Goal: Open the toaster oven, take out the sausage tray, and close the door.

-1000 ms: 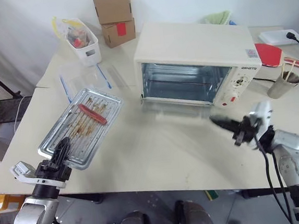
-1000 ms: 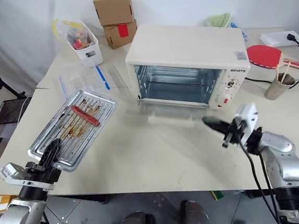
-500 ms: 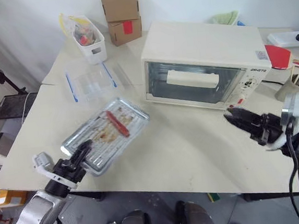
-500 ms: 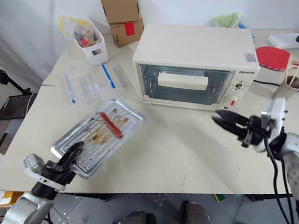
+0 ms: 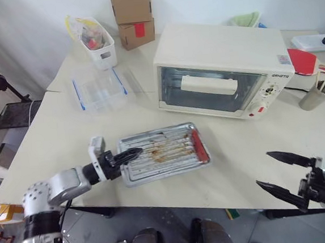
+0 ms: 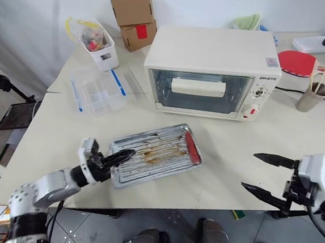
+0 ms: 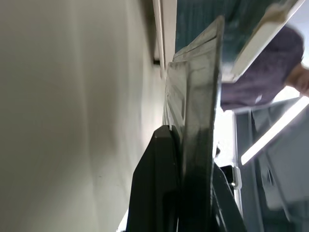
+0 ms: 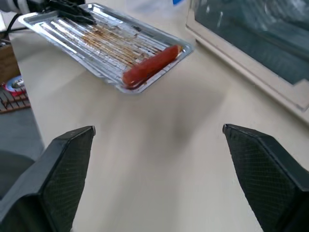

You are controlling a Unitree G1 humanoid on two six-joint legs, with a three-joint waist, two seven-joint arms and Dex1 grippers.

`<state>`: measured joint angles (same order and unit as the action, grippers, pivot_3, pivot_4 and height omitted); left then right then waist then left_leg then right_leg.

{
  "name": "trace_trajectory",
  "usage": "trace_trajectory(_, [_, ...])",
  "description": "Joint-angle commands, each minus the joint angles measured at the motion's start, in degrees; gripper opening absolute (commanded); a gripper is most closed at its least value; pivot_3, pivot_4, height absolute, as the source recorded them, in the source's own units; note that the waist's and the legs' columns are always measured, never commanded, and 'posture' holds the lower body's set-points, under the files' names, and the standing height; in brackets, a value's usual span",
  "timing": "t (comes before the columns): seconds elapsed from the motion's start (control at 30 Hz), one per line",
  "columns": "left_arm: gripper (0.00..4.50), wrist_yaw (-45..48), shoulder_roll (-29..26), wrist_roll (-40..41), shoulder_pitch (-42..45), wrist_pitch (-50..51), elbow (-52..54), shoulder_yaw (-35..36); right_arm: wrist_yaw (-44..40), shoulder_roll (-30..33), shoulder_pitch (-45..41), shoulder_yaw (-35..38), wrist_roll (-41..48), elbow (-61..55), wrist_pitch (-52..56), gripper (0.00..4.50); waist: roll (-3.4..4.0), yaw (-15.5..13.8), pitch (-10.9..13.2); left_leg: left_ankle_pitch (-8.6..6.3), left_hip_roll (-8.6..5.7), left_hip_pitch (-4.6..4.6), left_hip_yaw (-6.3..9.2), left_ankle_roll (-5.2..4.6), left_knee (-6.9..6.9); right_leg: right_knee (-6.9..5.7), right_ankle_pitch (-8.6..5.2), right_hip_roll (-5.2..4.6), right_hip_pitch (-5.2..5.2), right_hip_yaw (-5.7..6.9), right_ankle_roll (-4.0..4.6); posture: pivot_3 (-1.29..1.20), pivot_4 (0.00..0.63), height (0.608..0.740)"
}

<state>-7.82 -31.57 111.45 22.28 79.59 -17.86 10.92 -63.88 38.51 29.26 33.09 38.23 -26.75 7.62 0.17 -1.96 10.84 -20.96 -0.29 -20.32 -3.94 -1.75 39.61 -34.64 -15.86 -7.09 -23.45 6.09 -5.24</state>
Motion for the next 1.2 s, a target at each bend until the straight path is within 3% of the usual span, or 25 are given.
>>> trace_trajectory(0.03, [0.0,3.8,0.9,-1.8,5.0,2.3,-4.5,-3.9,1.8,-2.0,3.8,3.6,1.0,-4.9,-0.8,4.47,0.0,-0.2,0.0,0.0,-0.01,0.0,0.0,0.0,0.0,0.01,0.01,0.0,0.01,0.0,-0.02,0.0,0.15,0.74])
trace_trajectory(0.4, [0.0,18.8,10.8,-29.3,22.5,2.8,-19.6,-9.5,4.7,-6.3,12.7,7.5,0.5,-9.6,-1.5,4.47,-0.01,-1.3,0.0,0.01,-0.05,0.02,-0.18,0.1,-0.08,0.17,0.07,0.48,0.0,-0.12,-0.12,0.0,0.15,0.74])
trace_trajectory(0.63, [0.0,25.3,13.7,-42.6,26.9,4.3,-22.6,-9.1,5.5,-6.7,13.1,7.1,0.1,-9.6,-2.0,4.47,0.12,-1.8,-0.1,0.02,-0.07,0.05,-0.18,0.1,-0.07,0.24,0.12,0.42,0.06,-0.16,-0.22,0.0,0.15,0.74])
trace_trajectory(0.77, [0.93,28.5,13.9,-47.3,26.5,4.7,-20.6,-8.2,5.1,-6.8,12.3,6.1,-0.3,-8.1,-3.0,4.5,0.13,-2.0,-0.1,0.02,-0.05,0.05,-0.18,0.1,-0.08,0.25,0.12,0.36,0.05,-0.18,-0.22,0.0,0.15,0.74])
trace_trajectory(0.97, [2.85,33.6,11.2,-52.2,23.1,5.1,-14.1,-7.3,4.0,-7.1,11.7,5.0,-1.1,-5.9,-4.8,4.5,0.14,-1.2,-0.1,0.02,0.03,0.06,-0.18,0.13,-0.21,0.31,0.12,0.36,0.0,-0.18,-0.21,0.0,0.15,0.74])
trace_trajectory(1.13, [4.29,44.2,1.2,-60.8,14.3,-6.4,1.9,-14.2,3.2,-6.7,11.4,4.8,-1.3,-4.8,-5.5,4.5,0.13,0.6,-0.1,0.11,0.14,0.2,-0.23,0.3,-0.4,0.24,0.06,0.38,0.02,-0.25,-0.11,0.0,0.15,0.74])
trace_trajectory(1.2, [4.42,51.0,-4.3,-64.1,10.5,-12.0,7.5,-17.9,3.0,-6.2,10.9,4.7,-1.5,-4.3,-5.6,4.5,0.13,1.3,-0.1,0.12,0.19,0.32,-0.34,0.46,-0.48,0.22,0.02,0.39,0.02,-0.35,-0.03,0.0,0.15,0.74])
